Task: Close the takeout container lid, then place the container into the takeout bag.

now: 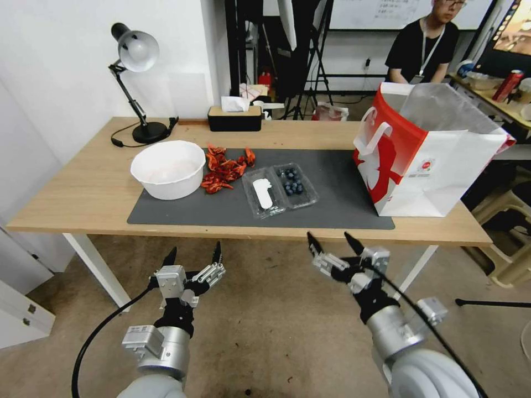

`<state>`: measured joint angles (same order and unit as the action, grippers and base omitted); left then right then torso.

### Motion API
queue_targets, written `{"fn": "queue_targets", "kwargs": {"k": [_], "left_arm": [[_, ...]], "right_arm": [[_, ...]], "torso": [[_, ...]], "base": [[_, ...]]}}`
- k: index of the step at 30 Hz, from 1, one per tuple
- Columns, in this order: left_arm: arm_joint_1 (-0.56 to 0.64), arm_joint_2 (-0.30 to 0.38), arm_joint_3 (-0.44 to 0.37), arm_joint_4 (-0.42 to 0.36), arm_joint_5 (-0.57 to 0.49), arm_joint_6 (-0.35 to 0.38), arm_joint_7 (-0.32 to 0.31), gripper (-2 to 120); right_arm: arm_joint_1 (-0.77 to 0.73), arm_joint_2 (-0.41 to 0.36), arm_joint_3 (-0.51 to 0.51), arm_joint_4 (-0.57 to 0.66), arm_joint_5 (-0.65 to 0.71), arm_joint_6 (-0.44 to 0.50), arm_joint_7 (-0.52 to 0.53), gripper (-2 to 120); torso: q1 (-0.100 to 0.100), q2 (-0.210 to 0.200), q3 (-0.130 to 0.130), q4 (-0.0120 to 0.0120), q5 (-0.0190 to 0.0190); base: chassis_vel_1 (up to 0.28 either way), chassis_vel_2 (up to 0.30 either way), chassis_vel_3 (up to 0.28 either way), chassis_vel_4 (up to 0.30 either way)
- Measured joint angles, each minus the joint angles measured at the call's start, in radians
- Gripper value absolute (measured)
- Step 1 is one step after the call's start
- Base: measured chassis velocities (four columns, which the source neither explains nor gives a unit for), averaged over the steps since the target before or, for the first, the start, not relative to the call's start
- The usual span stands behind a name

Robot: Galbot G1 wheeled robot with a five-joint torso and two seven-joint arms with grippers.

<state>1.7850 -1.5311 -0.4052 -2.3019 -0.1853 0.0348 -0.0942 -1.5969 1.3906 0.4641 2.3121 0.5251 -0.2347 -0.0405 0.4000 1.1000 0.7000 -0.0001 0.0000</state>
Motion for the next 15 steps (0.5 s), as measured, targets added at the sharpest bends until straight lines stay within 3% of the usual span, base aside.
{"fn": "queue_targets", "kwargs": {"k": [9,15], "left_arm": [[0.000,-0.011,-0.009,0.010,0.000,-0.016,0.004,100],[0.001,-0.019,-0.019,0.022,0.003,-0.033,0.010,100]], "right_arm": [[0.222,-0.136,-0.029,-0.164,0.076,0.030,0.058,100],[0.434,-0.232,-0.088,-0.285,0.075,-0.006,0.100,100]], "torso": [[0.000,0.000,0.000,0.0000,0.0001],[0.000,0.000,0.000,0.0003,0.0001]], "base": [[0.000,0.000,0.000,0.000],[0.000,0.000,0.000,0.000]]}}
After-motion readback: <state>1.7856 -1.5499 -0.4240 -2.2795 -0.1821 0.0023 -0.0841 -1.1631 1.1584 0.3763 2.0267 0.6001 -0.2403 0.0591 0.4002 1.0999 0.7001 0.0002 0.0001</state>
